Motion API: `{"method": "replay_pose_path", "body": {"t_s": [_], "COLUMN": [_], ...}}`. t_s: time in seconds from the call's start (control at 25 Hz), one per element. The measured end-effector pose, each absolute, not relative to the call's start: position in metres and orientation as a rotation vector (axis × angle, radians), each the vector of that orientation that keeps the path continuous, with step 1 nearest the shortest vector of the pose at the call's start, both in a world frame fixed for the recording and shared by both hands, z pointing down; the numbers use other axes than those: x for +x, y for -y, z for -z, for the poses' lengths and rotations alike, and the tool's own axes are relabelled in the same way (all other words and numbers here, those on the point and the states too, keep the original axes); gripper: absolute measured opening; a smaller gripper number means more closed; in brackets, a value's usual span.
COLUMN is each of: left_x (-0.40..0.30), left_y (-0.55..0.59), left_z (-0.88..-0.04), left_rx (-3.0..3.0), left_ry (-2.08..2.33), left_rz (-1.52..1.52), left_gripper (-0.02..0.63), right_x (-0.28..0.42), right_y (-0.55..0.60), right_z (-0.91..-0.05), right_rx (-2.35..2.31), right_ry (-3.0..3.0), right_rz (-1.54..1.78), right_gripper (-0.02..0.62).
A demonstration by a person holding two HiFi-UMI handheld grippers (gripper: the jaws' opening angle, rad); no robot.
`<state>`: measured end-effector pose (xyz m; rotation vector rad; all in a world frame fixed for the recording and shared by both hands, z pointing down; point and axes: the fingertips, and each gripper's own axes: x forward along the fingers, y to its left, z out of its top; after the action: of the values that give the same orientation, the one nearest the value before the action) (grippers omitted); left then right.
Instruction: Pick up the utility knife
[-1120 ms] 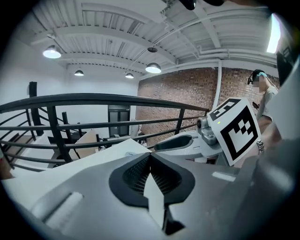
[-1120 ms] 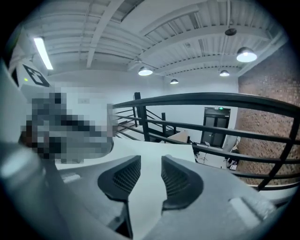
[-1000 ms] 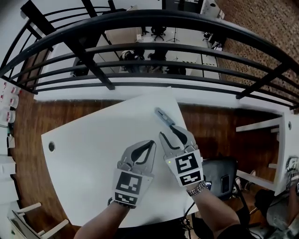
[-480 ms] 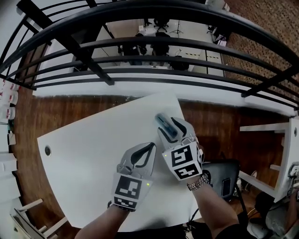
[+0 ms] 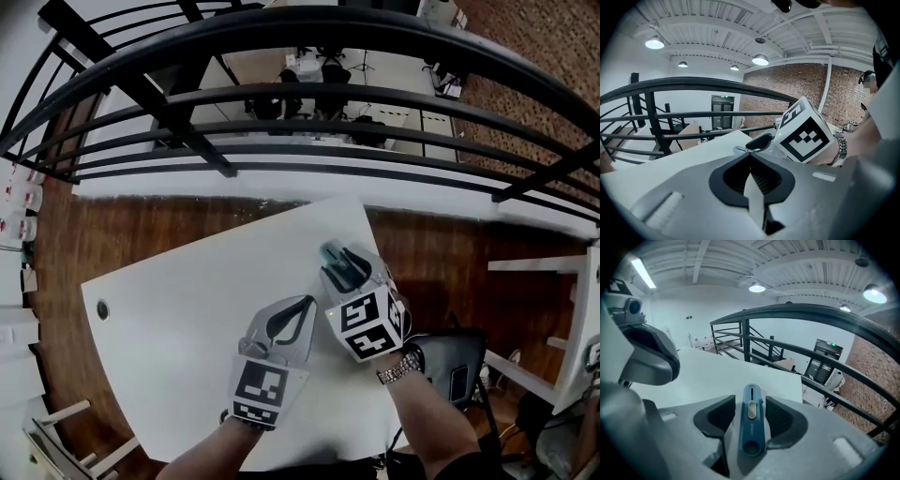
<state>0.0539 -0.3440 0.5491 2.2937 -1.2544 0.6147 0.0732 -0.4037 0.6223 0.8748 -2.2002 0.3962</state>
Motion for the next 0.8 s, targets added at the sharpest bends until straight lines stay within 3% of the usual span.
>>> {"method": "replay_pose_path", "body": {"t_s": [0.08,0.16,0.8], "left_x": [0.052,0.049,0.040], "left_y": [0.345,0.344,0.327], "left_z": [-0.548,-0.547,-0.517], "left_rx": [2.290,2.287,2.322], "left_ry": [1.260,1.266,1.310], "left_rz": [-0.617,-0.620,-0.614], "left_gripper": [0.017,0.017,0.017], "right_x": [0.072,0.071,0.069], "right_y": [0.404,0.401,0.367], "right_z": [-0.621,-0.621,-0.575], "right_rx": [0.876,0.879,0.945], "right_ry": [2.199,2.195,2.257], "right_rz": [-0.394,-0.387,-0.356], "right_gripper": [0.185,0.135,0.133]}}
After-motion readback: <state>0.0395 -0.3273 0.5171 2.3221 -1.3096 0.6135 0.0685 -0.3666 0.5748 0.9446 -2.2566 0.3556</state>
